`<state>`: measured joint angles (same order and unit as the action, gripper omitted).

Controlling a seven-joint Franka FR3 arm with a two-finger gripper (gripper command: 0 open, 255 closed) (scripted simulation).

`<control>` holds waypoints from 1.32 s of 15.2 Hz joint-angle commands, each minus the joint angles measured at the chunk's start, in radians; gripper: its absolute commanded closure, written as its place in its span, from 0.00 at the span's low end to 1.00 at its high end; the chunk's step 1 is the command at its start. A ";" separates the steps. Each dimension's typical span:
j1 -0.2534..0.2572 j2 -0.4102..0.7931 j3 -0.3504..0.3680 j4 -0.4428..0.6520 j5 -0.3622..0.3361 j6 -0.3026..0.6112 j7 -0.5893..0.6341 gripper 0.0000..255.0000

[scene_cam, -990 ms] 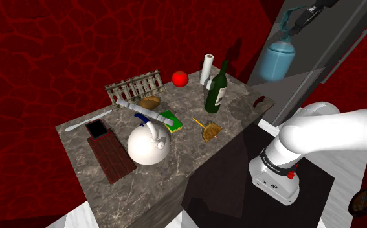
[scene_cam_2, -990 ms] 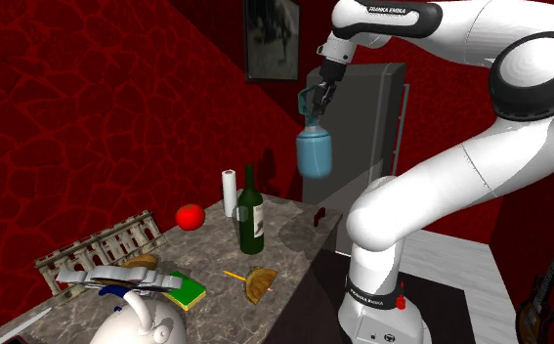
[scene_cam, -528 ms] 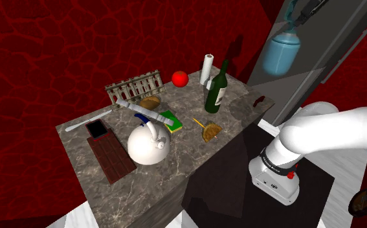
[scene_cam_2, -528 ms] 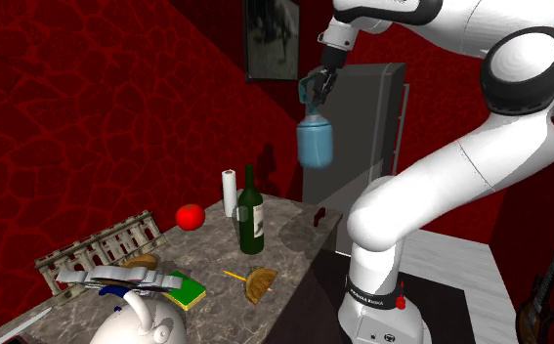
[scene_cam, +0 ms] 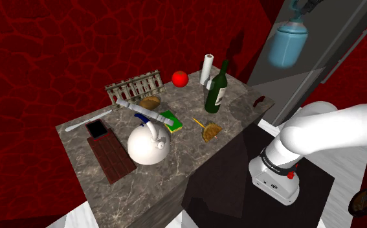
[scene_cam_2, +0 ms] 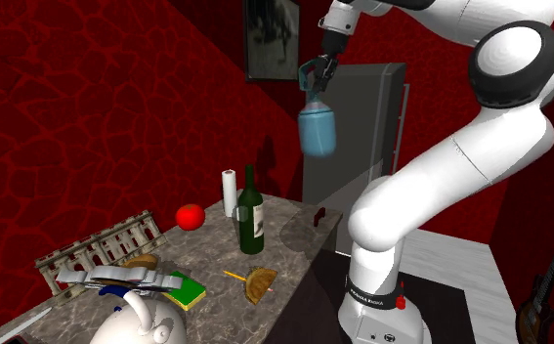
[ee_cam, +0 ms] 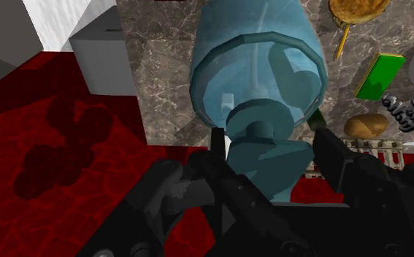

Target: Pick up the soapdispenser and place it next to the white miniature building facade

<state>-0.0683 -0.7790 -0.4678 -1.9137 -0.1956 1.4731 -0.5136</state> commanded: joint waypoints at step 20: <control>0.087 0.210 0.135 -0.030 0.099 0.218 0.211 1.00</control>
<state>0.0133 -0.5785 -0.3453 -1.9290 -0.1012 1.6651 -0.3212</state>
